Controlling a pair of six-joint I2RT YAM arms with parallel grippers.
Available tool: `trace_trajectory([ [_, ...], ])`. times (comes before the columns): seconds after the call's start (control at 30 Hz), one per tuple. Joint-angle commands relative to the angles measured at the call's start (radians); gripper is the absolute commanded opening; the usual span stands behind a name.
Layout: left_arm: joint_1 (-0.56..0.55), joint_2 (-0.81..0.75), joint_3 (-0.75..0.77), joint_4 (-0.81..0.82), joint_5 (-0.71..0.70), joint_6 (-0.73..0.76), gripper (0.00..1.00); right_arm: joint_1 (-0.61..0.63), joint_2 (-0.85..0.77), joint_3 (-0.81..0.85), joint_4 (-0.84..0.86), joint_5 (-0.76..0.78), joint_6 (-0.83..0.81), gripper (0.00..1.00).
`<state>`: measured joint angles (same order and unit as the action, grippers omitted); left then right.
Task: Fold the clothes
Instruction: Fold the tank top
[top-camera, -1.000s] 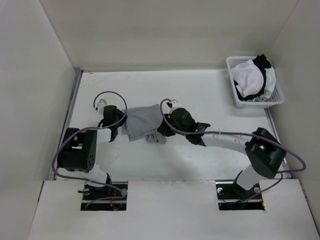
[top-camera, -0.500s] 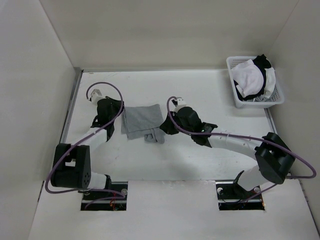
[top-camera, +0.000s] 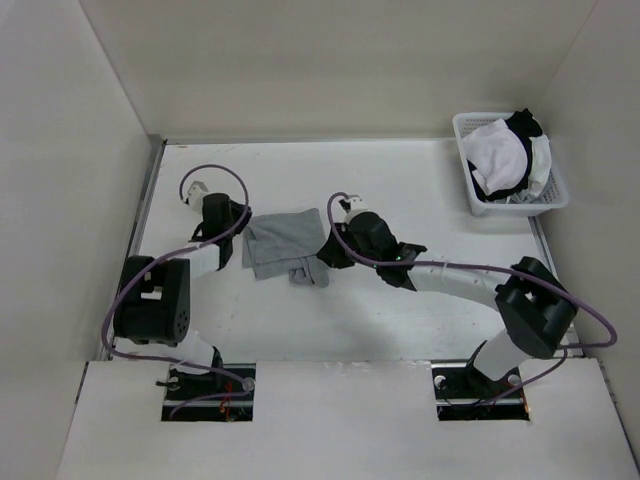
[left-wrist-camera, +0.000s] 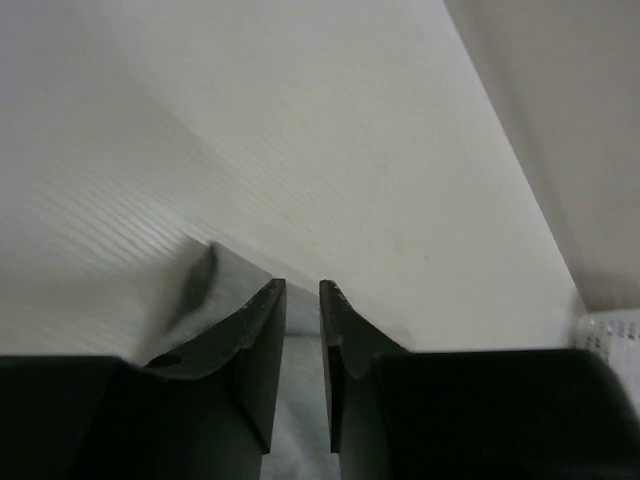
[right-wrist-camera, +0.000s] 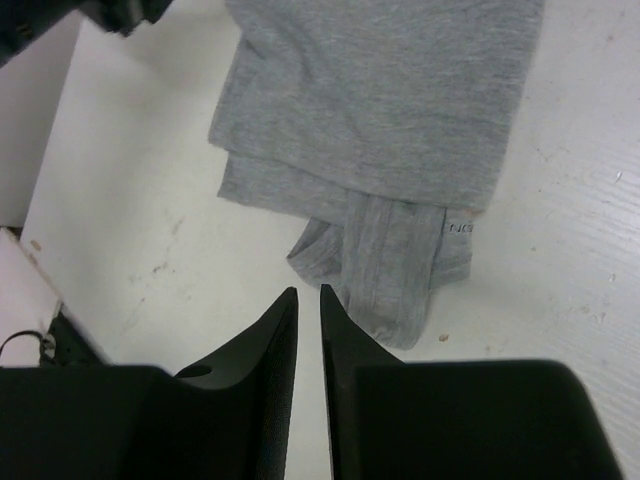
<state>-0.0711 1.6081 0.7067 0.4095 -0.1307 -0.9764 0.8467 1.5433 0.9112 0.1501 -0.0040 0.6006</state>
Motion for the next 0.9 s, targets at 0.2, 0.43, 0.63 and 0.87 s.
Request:
trace_trajectory([
  [0.2, -0.149, -0.267, -0.202, 0.002, -0.176, 0.03, 0.26, -0.074, 0.228, 0.215, 0.068, -0.028, 0.014, 0.26],
  [0.43, -0.189, -0.315, -0.263, -0.103, -0.11, 0.056, 0.27, -0.137, 0.333, 0.354, -0.012, -0.013, -0.004, 0.43],
  [0.63, -0.198, -0.352, -0.305, -0.173, -0.087, 0.067, 0.34, -0.182, 0.417, 0.465, -0.124, 0.007, -0.019, 0.49],
  [0.87, -0.218, -0.355, -0.328, -0.173, -0.044, 0.064, 0.28, -0.182, 0.448, 0.463, -0.118, 0.01, -0.012, 0.49],
])
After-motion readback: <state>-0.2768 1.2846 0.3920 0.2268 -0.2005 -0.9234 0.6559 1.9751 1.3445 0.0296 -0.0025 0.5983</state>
